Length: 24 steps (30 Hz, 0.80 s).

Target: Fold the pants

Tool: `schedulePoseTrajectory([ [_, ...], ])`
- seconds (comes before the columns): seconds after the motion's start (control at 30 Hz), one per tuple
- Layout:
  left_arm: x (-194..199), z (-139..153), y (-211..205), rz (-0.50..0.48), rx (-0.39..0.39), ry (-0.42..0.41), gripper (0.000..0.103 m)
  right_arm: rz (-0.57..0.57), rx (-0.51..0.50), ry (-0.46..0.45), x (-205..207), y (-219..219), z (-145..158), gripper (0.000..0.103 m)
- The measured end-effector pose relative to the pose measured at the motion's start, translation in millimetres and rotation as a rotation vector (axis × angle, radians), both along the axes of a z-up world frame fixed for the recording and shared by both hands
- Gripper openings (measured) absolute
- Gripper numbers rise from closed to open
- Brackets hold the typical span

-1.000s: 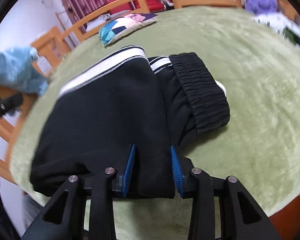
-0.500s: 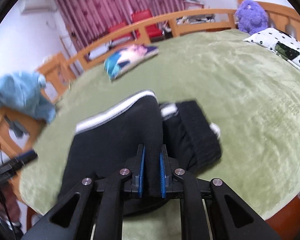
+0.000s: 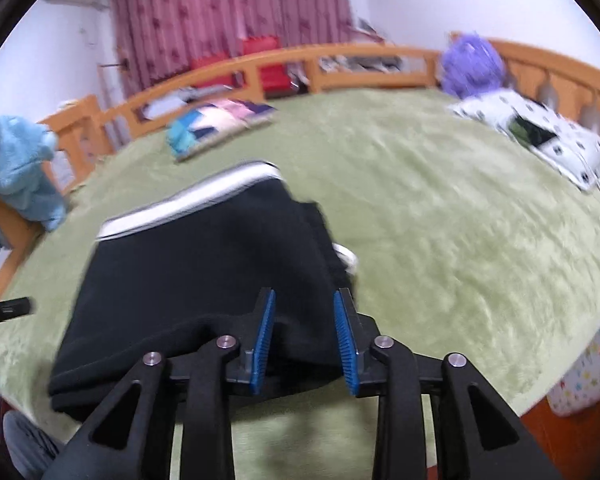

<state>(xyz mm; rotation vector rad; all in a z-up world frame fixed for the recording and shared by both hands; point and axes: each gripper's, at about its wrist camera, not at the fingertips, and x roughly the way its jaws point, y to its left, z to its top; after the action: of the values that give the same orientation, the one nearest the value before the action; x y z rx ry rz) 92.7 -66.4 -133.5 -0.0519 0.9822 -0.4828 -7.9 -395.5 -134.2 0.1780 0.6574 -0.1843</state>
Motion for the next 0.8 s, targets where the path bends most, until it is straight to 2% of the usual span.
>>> schedulePoseTrajectory([
  [0.1, -14.2, -19.9, -21.0, -0.042, 0.048, 0.017, 0.058, 0.060, -0.040, 0.013, 1.4, 15.0, -11.0, 0.031],
  [0.17, -26.1, -39.6, -32.5, -0.073, 0.088, 0.045, 0.059, 0.062, -0.059, 0.074, 5.2, 19.3, -31.0, 0.031],
  [0.23, -39.2, -56.7, -38.1, -0.081, 0.135, 0.028, 0.066, 0.065, -0.052, 0.135, 8.0, 17.7, -52.9, 0.031],
  [0.33, -41.7, -61.0, -30.4, -0.085, 0.083, 0.063, 0.067, 0.076, -0.008, 0.161, 1.6, 10.5, -66.2, 0.031],
  [0.4, -36.3, -56.3, -22.1, -0.087, 0.022, 0.125, 0.067, 0.116, -0.024, 0.166, -7.1, 10.7, -59.9, 0.031],
  [0.43, -34.1, -51.6, -20.0, -0.088, 0.010, 0.125, 0.067, 0.135, -0.030, 0.167, -9.1, 9.3, -55.7, 0.031],
  [0.6, -17.9, -29.6, -26.6, -0.080, 0.075, 0.020, 0.067, 0.165, 0.001, 0.022, -12.2, -2.3, -11.9, 0.033],
  [0.7, 0.5, -21.3, -30.7, -0.061, 0.082, 0.004, 0.067, 0.178, -0.002, -0.034, 17.2, -4.3, 5.2, 0.042],
  [0.8, 18.2, -16.5, -32.3, -0.034, 0.083, -0.004, 0.067, 0.171, -0.062, -0.031, 68.6, -3.9, 9.3, 0.046],
])
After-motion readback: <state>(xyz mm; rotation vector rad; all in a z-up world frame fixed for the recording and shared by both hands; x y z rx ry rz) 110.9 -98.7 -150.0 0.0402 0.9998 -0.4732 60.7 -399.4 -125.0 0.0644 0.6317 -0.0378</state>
